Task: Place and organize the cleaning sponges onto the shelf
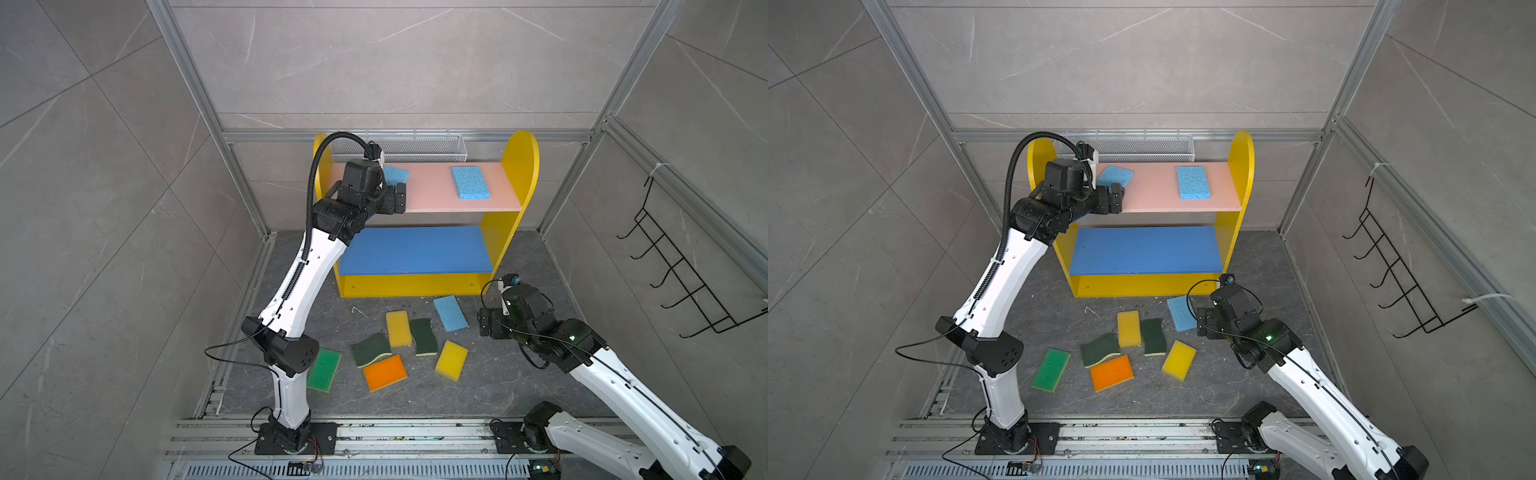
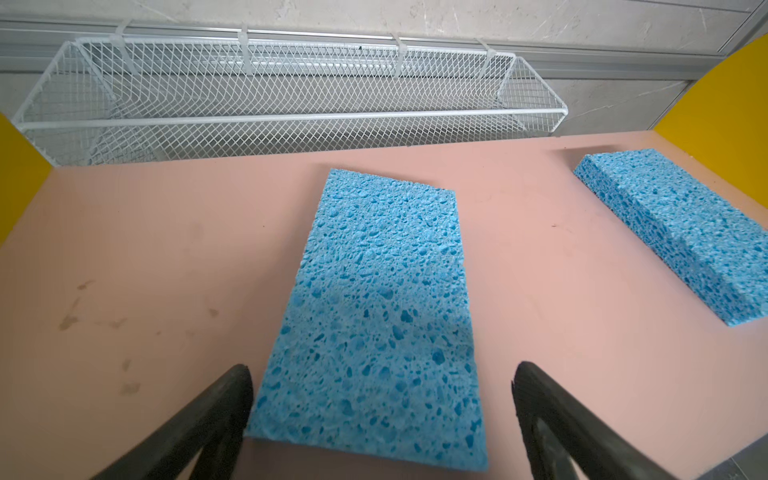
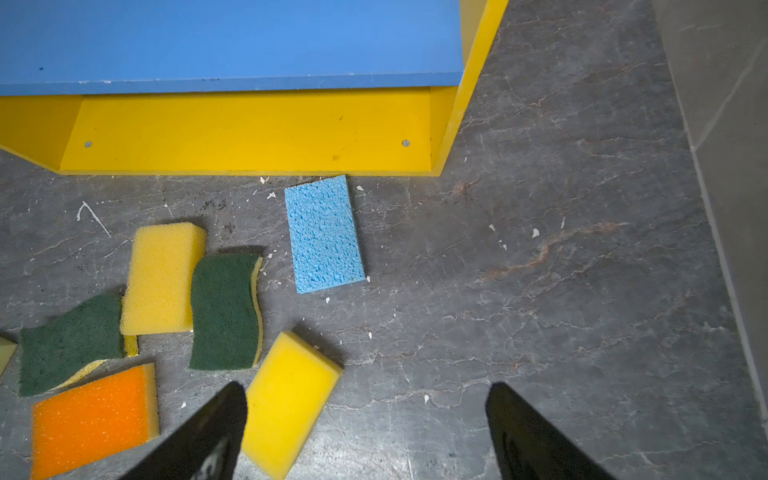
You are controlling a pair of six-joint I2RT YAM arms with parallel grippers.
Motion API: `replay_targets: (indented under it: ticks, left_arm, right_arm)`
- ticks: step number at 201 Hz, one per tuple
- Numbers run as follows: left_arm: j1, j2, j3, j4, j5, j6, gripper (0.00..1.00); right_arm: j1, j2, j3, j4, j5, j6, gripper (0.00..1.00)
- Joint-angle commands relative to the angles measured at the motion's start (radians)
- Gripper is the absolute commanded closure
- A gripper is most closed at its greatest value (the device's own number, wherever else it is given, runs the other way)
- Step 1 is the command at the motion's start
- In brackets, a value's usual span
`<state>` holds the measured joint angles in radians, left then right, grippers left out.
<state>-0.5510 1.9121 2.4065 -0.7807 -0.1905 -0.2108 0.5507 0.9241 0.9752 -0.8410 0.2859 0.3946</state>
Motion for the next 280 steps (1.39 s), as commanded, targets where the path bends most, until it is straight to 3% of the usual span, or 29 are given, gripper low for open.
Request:
replay_targets:
  ticks: [1,83,138,185,235,280]
  left_arm:
    - [-0.003,0.018,0.035,-0.011,0.021,-0.007,0.0]
    - [-0.008,0.07,0.081,-0.116,0.006,0.027,0.0]
    - [-0.047,0.095,0.09,-0.189,-0.142,0.083,0.03]
    - [-0.048,0.11,0.102,-0.216,-0.201,0.076,0.15]
    - [-0.047,0.07,0.05,-0.218,-0.276,-0.008,0.2]
    - [-0.047,-0.016,-0.058,-0.19,-0.428,-0.054,0.19]
  right_arm:
    - [0.005,-0.016,0.022,-0.038,0.036,-0.017,0.08]
    - [0.004,-0.007,0.014,-0.03,0.039,-0.022,0.07]
    - [0.005,0.01,0.012,-0.036,0.043,-0.015,0.07]
    - [0.005,0.011,-0.002,-0.027,0.043,-0.013,0.07]
    - [0.004,0.005,-0.007,-0.03,0.048,-0.017,0.07]
    - [0.004,0.001,-0.01,-0.036,0.046,-0.016,0.07]
